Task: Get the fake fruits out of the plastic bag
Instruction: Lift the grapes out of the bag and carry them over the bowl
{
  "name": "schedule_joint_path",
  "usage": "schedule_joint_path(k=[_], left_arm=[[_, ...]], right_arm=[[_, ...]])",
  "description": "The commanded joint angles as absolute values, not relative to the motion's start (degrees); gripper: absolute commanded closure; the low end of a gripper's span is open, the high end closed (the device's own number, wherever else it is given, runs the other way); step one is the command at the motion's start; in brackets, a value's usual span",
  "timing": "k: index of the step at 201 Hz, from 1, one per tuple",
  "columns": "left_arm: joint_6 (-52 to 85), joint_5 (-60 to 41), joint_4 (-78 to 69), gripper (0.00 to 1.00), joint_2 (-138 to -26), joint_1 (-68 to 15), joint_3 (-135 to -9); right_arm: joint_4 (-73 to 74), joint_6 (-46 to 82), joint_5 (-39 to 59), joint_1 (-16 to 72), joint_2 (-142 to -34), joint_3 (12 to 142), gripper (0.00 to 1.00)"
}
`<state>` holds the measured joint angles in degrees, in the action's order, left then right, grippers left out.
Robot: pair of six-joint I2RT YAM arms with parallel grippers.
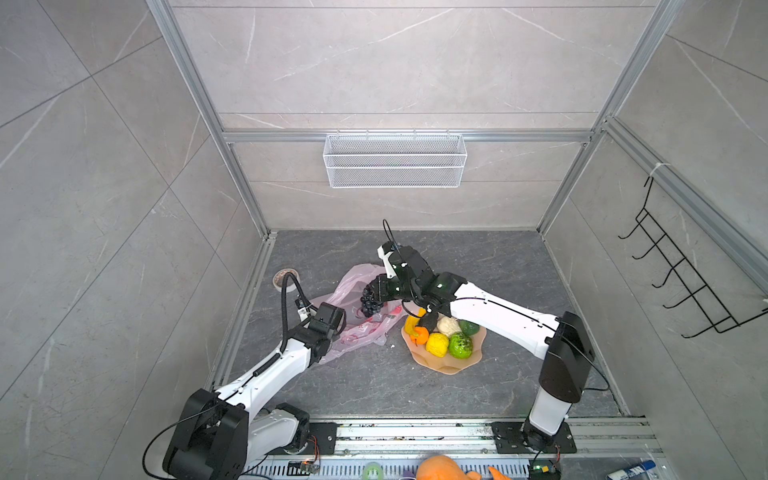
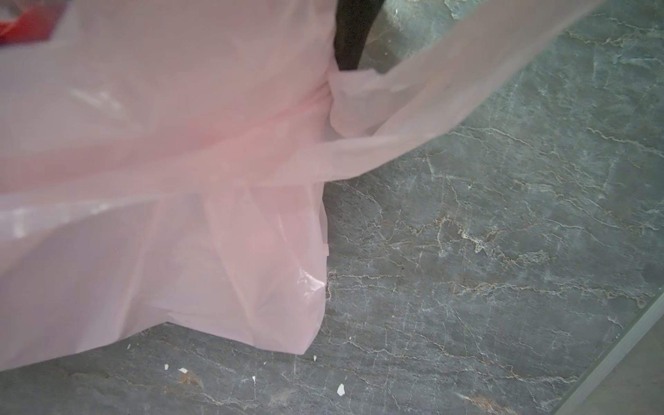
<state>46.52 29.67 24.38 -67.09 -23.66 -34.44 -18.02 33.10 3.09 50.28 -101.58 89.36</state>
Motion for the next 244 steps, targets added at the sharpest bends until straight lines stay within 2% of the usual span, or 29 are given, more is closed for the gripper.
schedule_joint_path(k=[1,46,77,133,182,204,244], left_arm=[[44.12,30.90,25.01,1.00,-68.49,-21.75,-36.85],[42.10,29.25,24.19,1.00,-70.14,-17.39,-38.98],[41.02,28.85,23.20,1.00,-69.92,-13.96,-39.09],[37.91,27.31,22.02,1.00,-67.73,-8.17,-38.58],[33.30,27.33,15.90,1.00,-63.58,-7.31,-34.42],[32.06,24.20,13.88,1.00,-62.22,-6.76,-33.20],[31.74,23.95,13.71,1.00,-61.14,-6.77,-32.63]], right_arm=[[-20.43,30.30,3.85,50.50,-96.59,91.39,1.00],[-25.09,27.67,3.74,49.86,-90.39,93.95,1.00],[-29.55,27.88,7.72,47.51,-86.45,96.14,1.00],[-38.69,24.52,2.21,46.77,-77.45,94.63,1.00],[-46.31,21.62,1.01,46.84,-71.60,90.56,1.00],[-49.80,20.74,1.07,46.85,-69.77,89.31,1.00],[-50.41,22.15,3.65,46.91,-67.22,84.70,1.00]])
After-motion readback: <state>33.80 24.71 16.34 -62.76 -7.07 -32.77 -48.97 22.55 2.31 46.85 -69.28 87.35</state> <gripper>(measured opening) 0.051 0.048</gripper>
